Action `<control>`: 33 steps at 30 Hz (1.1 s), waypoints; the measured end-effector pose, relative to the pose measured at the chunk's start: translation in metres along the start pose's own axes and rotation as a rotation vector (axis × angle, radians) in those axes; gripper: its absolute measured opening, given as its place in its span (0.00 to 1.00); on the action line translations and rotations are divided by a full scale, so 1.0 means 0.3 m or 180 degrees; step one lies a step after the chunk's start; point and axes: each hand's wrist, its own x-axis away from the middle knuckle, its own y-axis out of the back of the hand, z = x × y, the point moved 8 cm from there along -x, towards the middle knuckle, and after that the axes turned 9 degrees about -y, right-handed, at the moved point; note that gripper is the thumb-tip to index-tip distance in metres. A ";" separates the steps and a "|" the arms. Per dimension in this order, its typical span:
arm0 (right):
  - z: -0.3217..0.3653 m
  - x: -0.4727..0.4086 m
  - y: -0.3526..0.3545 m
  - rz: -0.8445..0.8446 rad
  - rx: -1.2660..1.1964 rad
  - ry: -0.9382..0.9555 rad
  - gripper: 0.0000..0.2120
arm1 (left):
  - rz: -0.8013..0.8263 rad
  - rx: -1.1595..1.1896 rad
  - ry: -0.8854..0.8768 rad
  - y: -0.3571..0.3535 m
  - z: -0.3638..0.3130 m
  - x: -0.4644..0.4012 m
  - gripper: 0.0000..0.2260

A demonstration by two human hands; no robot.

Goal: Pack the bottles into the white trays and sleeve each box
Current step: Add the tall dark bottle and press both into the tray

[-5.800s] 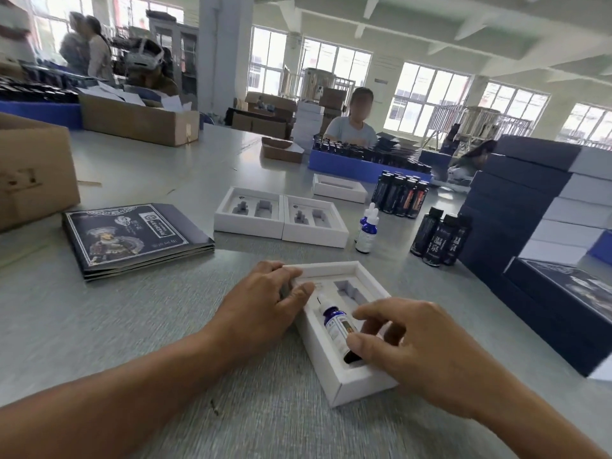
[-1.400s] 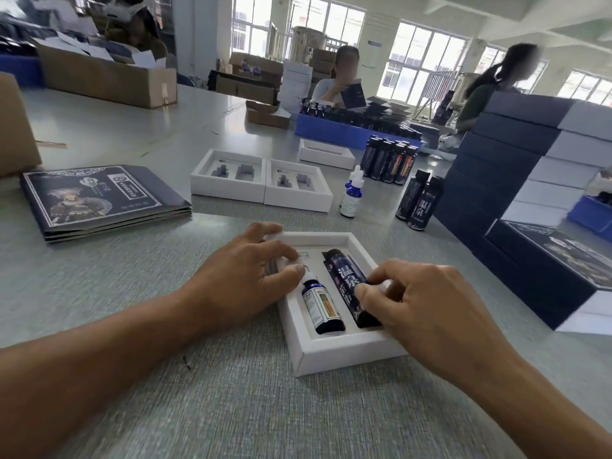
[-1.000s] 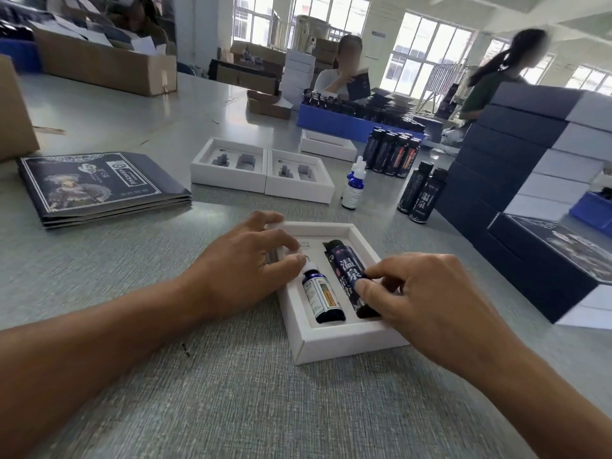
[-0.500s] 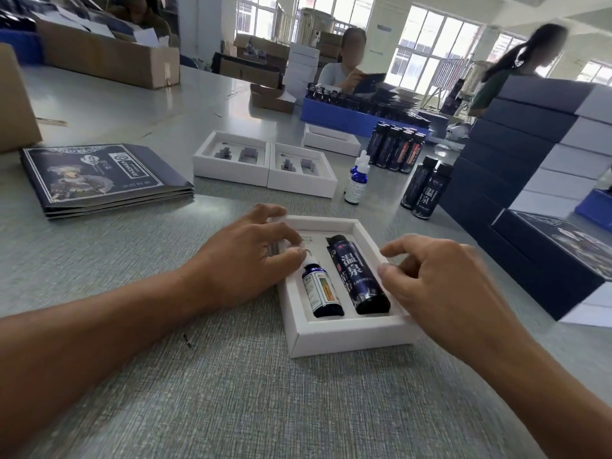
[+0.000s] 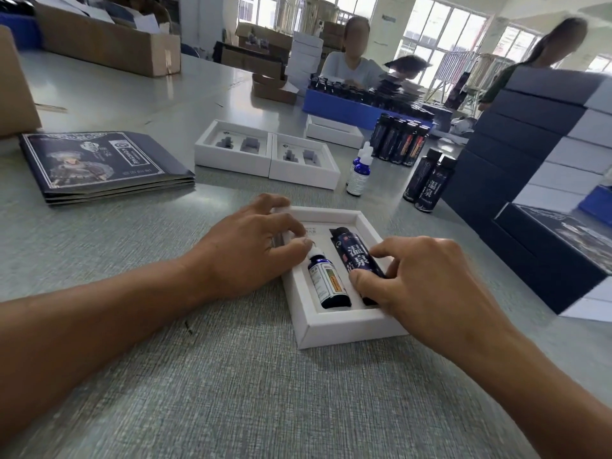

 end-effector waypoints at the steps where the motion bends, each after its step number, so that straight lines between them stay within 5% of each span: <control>1: -0.006 -0.004 -0.003 0.0008 -0.0033 -0.0029 0.18 | 0.0003 -0.0007 -0.0001 0.000 0.000 0.000 0.30; 8: -0.065 -0.027 0.022 -0.0124 -0.0206 -0.0135 0.12 | 0.0029 -0.0009 -0.0024 -0.002 0.000 0.000 0.30; 12: -0.047 -0.005 0.022 -0.0163 -0.0355 0.0132 0.18 | 0.0033 -0.0014 -0.0025 -0.003 0.003 0.001 0.29; 19: -0.048 -0.021 -0.026 0.0392 -0.0569 0.0381 0.16 | 0.0021 0.0000 -0.0040 0.001 -0.001 0.002 0.28; 28: -0.079 0.000 -0.062 0.0434 -0.0591 0.0279 0.17 | -0.0009 0.0063 -0.0094 0.000 -0.005 0.003 0.21; 33: -0.090 0.027 -0.083 0.0506 -0.0982 0.0152 0.19 | 0.0009 0.0040 -0.0031 0.006 -0.012 0.000 0.29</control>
